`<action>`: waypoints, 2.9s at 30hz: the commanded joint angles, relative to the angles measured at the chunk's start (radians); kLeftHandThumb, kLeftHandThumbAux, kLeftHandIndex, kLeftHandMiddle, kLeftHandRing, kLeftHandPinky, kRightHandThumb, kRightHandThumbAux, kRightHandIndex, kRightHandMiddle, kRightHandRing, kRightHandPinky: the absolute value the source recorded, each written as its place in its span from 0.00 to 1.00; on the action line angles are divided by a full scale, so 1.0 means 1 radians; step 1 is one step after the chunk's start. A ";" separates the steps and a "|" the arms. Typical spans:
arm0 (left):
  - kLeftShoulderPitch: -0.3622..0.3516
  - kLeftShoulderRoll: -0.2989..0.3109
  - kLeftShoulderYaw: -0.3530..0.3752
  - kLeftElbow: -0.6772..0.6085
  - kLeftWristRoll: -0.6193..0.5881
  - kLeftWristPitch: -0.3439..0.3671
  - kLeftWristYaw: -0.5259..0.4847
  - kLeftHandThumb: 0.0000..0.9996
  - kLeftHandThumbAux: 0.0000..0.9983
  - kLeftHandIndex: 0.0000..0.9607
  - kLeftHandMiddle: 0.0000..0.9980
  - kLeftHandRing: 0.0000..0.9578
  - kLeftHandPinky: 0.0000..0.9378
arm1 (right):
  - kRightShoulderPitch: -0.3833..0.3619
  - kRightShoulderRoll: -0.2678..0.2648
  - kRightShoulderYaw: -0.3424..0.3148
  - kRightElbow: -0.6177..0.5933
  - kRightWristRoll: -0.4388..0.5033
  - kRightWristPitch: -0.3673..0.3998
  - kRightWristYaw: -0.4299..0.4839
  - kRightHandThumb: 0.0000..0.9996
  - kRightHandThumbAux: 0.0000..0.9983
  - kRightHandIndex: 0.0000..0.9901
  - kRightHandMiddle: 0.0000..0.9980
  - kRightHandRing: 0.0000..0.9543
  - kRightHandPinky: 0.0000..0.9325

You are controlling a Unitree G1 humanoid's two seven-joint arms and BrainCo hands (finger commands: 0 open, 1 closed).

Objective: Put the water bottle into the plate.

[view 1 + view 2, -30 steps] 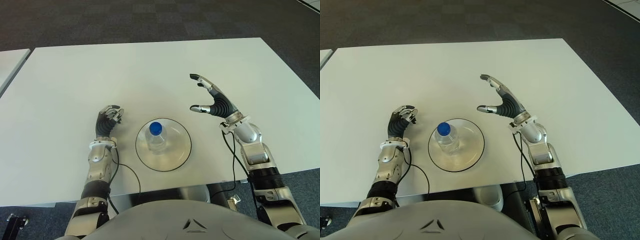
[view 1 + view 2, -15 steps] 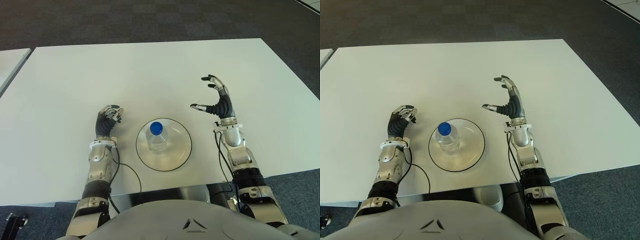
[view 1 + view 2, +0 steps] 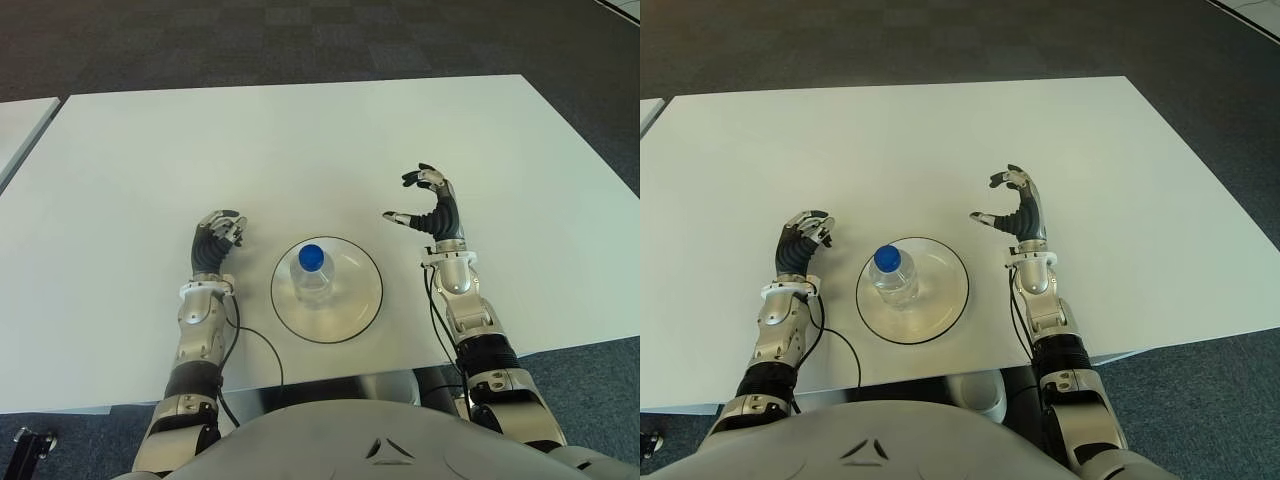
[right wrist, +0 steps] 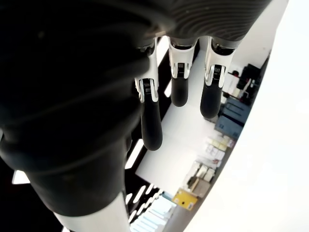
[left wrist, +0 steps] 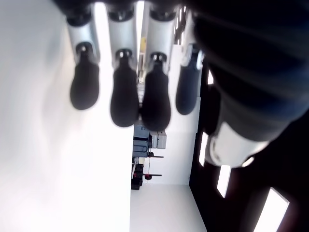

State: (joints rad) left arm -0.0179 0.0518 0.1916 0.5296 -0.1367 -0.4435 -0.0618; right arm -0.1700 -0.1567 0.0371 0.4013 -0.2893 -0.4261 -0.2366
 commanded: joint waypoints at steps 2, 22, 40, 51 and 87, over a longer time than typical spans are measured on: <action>0.010 0.009 -0.002 0.027 0.001 0.007 -0.018 0.71 0.72 0.45 0.70 0.72 0.72 | -0.008 0.061 -0.014 0.095 0.089 -0.011 0.028 0.67 0.75 0.44 0.53 0.56 0.61; 0.016 -0.013 0.006 0.012 -0.002 0.031 0.015 0.71 0.72 0.45 0.68 0.70 0.71 | -0.064 0.159 -0.110 0.311 0.308 -0.145 0.166 0.71 0.73 0.44 0.67 0.71 0.74; 0.016 -0.013 0.002 0.013 0.004 0.034 0.020 0.71 0.72 0.45 0.68 0.70 0.70 | -0.083 0.233 -0.172 0.436 0.427 -0.306 0.296 0.70 0.73 0.44 0.76 0.79 0.81; 0.023 -0.014 0.002 0.004 0.001 0.039 0.028 0.71 0.72 0.45 0.67 0.69 0.69 | -0.108 0.242 -0.201 0.515 0.429 -0.319 0.284 0.70 0.73 0.44 0.79 0.83 0.87; 0.023 0.010 -0.006 0.021 -0.003 0.002 -0.025 0.71 0.72 0.45 0.69 0.71 0.72 | -0.085 0.143 -0.110 0.413 0.283 -0.184 0.267 0.71 0.73 0.44 0.77 0.80 0.81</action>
State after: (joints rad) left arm -0.0130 0.0559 0.1861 0.5325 -0.1388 -0.4567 -0.0690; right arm -0.2754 0.0069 -0.0927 0.8362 0.0357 -0.6558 0.0479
